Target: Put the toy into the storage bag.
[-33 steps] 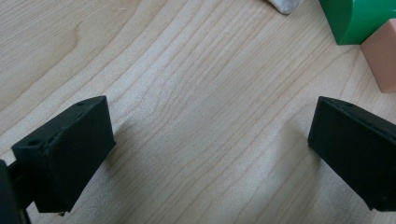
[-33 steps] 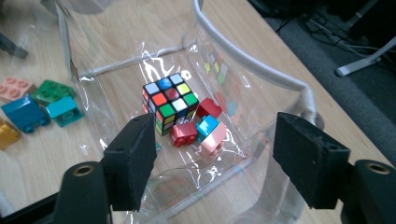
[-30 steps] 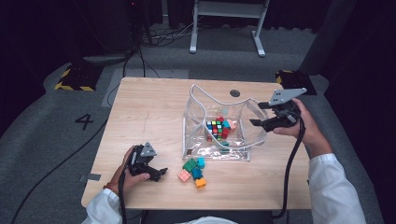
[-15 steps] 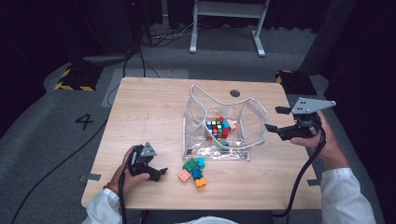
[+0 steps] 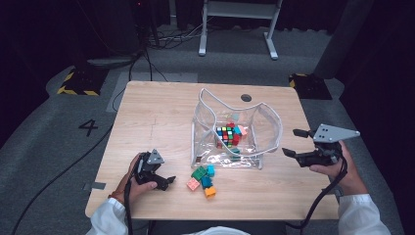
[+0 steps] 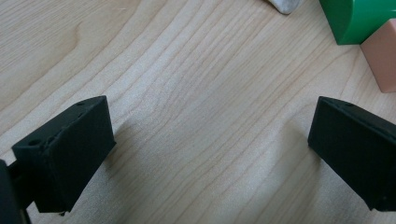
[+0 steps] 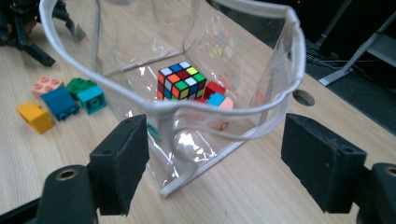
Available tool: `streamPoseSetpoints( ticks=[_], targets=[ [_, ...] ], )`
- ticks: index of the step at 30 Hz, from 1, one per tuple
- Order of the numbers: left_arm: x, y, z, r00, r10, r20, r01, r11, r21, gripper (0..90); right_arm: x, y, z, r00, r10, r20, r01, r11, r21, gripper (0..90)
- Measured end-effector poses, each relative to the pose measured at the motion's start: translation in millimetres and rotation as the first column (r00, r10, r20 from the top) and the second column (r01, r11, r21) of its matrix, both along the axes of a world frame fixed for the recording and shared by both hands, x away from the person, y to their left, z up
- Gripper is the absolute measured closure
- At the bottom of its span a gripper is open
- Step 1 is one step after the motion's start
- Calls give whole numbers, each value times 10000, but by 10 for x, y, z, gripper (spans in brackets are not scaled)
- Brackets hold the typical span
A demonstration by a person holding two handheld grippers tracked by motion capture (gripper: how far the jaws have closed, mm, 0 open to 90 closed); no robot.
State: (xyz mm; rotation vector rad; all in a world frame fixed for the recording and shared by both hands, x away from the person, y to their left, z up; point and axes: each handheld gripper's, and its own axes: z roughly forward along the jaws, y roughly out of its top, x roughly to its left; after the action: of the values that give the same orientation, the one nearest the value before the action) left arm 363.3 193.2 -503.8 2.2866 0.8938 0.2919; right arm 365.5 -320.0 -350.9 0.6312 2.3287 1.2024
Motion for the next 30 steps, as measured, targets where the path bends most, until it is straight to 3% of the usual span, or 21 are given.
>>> streamPoseSetpoints(
  ticks=[16,25,30],
  targets=[
    [0,0,0,10000,-6,-1,6,10000,6,4,-290,177,-539,9942,930,-535,-927,9957,91,261],
    [0,0,0,10000,-5,-1,5,10000,-1,4,-322,502,-893,9778,1788,-1090,-1836,9823,-360,288],
    [0,1,1,10000,-16,-14,16,10000,6,4,-334,723,-1081,9665,2187,-1342,-2228,9747,-161,321]
  ],
)
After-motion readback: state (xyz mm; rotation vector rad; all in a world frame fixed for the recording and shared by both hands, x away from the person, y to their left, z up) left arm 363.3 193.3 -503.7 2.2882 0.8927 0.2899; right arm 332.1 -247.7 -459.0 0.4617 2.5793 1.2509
